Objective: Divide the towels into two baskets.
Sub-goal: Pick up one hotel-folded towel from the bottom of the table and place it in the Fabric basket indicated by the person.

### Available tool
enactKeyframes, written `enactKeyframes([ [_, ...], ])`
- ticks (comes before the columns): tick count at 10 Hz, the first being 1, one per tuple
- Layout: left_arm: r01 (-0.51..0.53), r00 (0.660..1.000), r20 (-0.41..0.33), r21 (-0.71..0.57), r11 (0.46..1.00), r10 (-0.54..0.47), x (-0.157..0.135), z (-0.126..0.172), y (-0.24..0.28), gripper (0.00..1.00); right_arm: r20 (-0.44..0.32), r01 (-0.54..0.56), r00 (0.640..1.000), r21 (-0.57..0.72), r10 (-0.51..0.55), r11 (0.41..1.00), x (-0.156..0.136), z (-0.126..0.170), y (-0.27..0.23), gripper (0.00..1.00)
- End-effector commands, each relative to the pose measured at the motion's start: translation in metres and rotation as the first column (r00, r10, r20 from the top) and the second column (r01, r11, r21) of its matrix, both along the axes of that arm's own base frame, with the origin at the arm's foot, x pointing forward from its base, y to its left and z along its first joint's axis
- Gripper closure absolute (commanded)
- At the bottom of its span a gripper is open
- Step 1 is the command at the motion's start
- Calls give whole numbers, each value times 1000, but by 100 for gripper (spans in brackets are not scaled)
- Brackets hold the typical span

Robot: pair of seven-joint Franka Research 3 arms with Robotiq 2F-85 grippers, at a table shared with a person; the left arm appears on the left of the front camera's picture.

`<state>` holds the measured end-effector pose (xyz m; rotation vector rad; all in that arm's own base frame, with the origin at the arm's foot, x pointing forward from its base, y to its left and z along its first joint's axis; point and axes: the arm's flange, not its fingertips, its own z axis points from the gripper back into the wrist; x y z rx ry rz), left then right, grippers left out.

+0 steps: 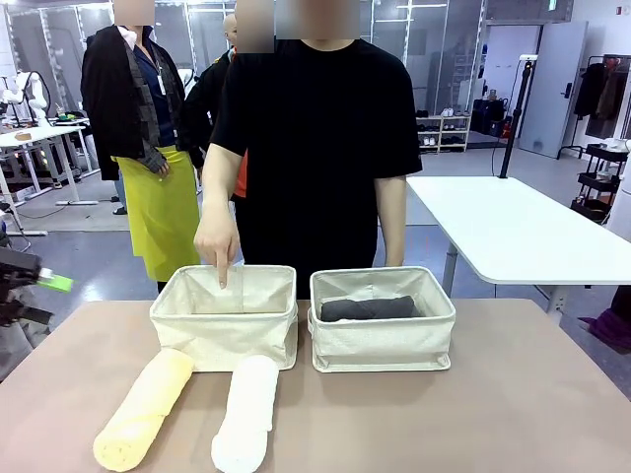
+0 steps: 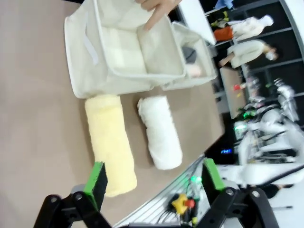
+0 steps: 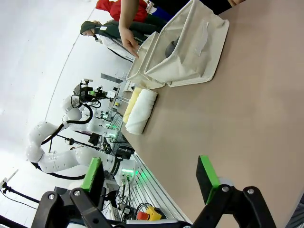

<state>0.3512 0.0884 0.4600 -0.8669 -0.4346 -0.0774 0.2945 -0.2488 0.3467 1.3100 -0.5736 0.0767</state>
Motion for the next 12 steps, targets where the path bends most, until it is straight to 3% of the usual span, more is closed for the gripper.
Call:
enactKeyframes([
  [1, 15, 999, -40, 175, 984, -8, -6, -6, -35, 0, -24, 8, 1000, 7, -8, 1000, -3, 5, 1, 2],
  [6, 43, 996, -87, 525, 850, 4, 5, -41, -102, 0, -24, 8, 1000, 7, -8, 1000, -3, 5, 1, 2],
  [12, 57, 990, -134, 645, 762, 40, -2, -104, -146, 0, -24, 8, 1000, 7, -8, 1000, -3, 5, 1, 2],
])
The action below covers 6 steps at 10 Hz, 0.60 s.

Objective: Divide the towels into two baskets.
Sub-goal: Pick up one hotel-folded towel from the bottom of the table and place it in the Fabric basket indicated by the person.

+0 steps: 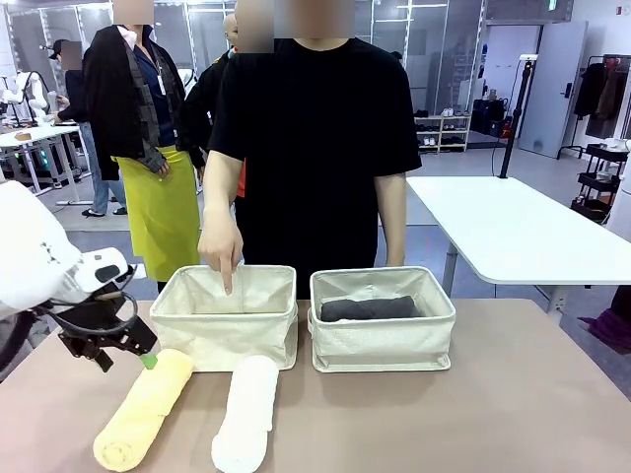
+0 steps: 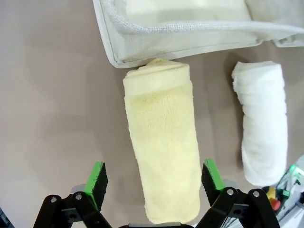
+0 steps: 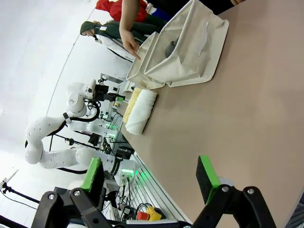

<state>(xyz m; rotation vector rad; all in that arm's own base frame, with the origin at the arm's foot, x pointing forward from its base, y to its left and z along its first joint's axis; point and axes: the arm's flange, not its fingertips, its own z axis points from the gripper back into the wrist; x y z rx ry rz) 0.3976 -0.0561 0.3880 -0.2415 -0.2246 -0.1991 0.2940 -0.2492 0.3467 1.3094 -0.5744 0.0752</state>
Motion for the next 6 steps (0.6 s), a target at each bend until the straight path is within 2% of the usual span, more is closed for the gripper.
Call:
enactKeyframes([
  [1, -64, 998, 0, 56, 996, 64, -51, -41, -6, 0, -23, 7, 1000, 7, -7, 1000, -2, 5, 2, 2],
  [4, -116, 993, 10, 58, 992, 115, -55, -62, -10, 0, -23, 7, 1000, 7, -7, 1000, -2, 5, 2, 2],
  [6, -114, 993, -20, 83, 990, 116, -61, -76, -14, 0, -23, 7, 1000, 7, -7, 1000, -2, 5, 2, 2],
])
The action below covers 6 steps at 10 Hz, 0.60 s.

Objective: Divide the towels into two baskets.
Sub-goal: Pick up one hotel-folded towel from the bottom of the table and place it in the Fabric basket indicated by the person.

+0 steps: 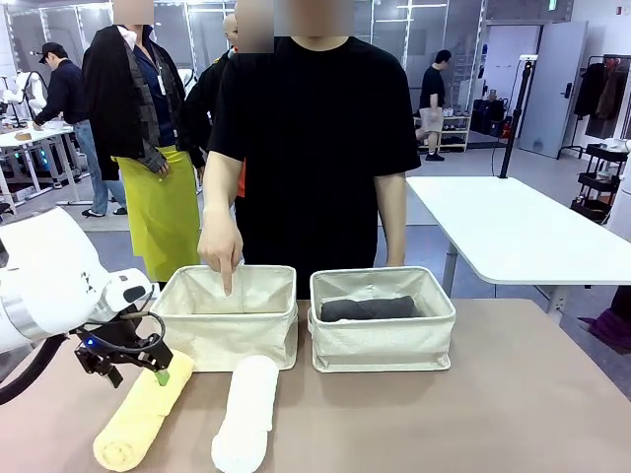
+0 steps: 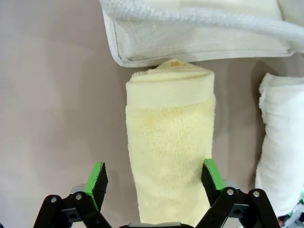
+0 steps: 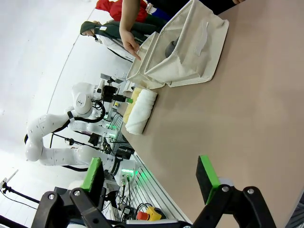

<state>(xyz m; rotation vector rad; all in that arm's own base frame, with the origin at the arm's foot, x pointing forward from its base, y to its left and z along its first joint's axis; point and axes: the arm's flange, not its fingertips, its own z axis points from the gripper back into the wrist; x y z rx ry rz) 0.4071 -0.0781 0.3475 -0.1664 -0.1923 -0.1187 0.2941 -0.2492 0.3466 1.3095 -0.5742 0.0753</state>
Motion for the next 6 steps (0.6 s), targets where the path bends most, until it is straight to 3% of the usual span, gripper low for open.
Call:
enactKeyframes([
  [1, -4, 1000, 1, -5, 1000, 4, -74, -38, 5, 0, -23, 7, 1000, 7, -7, 1000, -2, 5, 2, 2],
  [6, 59, 996, -60, -25, 998, -61, -87, -50, 2, 6, -23, 7, 1000, 7, -7, 1000, -2, 5, 2, 2],
])
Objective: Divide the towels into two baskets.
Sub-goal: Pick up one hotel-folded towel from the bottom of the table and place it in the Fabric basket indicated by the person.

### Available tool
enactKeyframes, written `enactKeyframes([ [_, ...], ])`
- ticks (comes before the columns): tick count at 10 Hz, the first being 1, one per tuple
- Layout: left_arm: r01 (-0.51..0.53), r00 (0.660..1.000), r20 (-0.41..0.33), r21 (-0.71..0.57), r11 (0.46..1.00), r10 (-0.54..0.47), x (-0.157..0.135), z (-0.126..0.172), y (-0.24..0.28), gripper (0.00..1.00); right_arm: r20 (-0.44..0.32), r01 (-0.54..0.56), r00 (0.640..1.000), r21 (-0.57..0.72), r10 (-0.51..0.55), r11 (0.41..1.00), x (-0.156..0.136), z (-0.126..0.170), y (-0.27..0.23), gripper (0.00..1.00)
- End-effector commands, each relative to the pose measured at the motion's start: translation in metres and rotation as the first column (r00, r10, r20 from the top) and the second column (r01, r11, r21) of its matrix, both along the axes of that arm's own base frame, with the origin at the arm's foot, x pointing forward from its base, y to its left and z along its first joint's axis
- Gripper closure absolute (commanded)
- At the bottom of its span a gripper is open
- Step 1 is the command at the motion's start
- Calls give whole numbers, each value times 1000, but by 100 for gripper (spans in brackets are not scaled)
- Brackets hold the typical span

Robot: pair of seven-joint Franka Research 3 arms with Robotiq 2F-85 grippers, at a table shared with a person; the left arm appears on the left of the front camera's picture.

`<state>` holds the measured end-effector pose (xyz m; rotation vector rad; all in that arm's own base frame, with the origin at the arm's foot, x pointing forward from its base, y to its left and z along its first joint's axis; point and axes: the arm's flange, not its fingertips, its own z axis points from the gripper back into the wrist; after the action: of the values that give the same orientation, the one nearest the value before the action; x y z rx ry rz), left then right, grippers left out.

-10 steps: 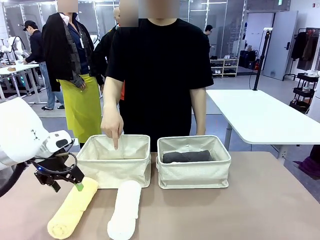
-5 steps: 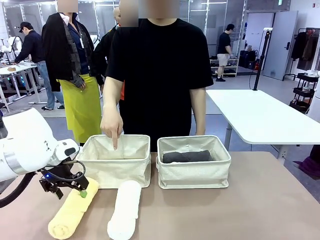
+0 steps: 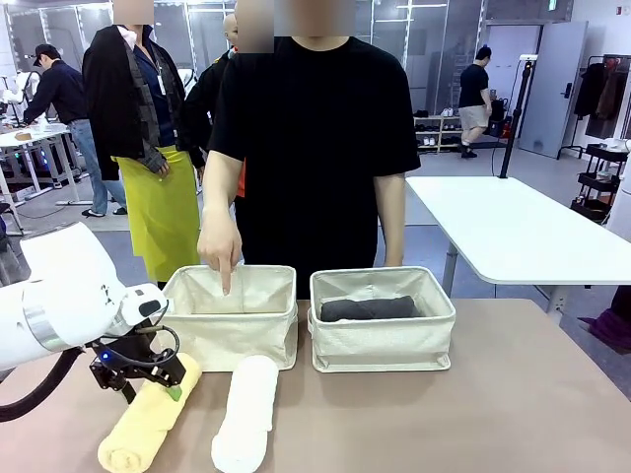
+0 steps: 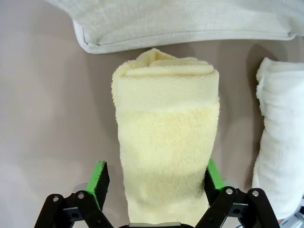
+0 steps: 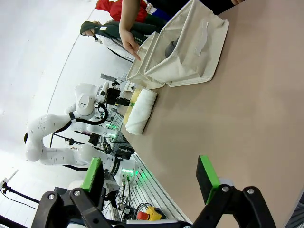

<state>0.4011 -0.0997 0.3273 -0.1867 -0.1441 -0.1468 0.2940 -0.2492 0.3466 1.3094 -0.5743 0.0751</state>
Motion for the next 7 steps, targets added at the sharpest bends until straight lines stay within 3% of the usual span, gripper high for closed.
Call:
enactKeyframes([
  [1, 40, 999, -19, -12, 999, -41, -84, -30, 21, 7, -23, 7, 1000, 7, -7, 1000, -2, 5, 2, 2],
  [2, 48, 999, -17, -13, 999, -48, -85, -30, 20, 12, -23, 7, 1000, 7, -7, 1000, -2, 5, 2, 2],
  [3, 45, 999, -15, -16, 999, -45, -84, -28, 20, 27, -23, 7, 1000, 7, -7, 1000, -2, 5, 2, 2],
  [4, 50, 999, -9, -13, 999, -50, -85, -26, 20, 32, -23, 7, 1000, 7, -7, 1000, -2, 5, 2, 2],
  [5, 50, 999, -4, -10, 999, -50, -85, -24, 20, 46, -23, 7, 1000, 7, -7, 1000, -2, 5, 2, 2],
  [6, 52, 999, -2, -9, 999, -52, -87, -22, 19, 51, -23, 7, 1000, 7, -7, 1000, -2, 5, 2, 2],
  [7, 59, 998, 9, -15, 998, -59, -88, -16, 19, 66, -23, 7, 1000, 7, -7, 1000, -2, 5, 2, 2],
])
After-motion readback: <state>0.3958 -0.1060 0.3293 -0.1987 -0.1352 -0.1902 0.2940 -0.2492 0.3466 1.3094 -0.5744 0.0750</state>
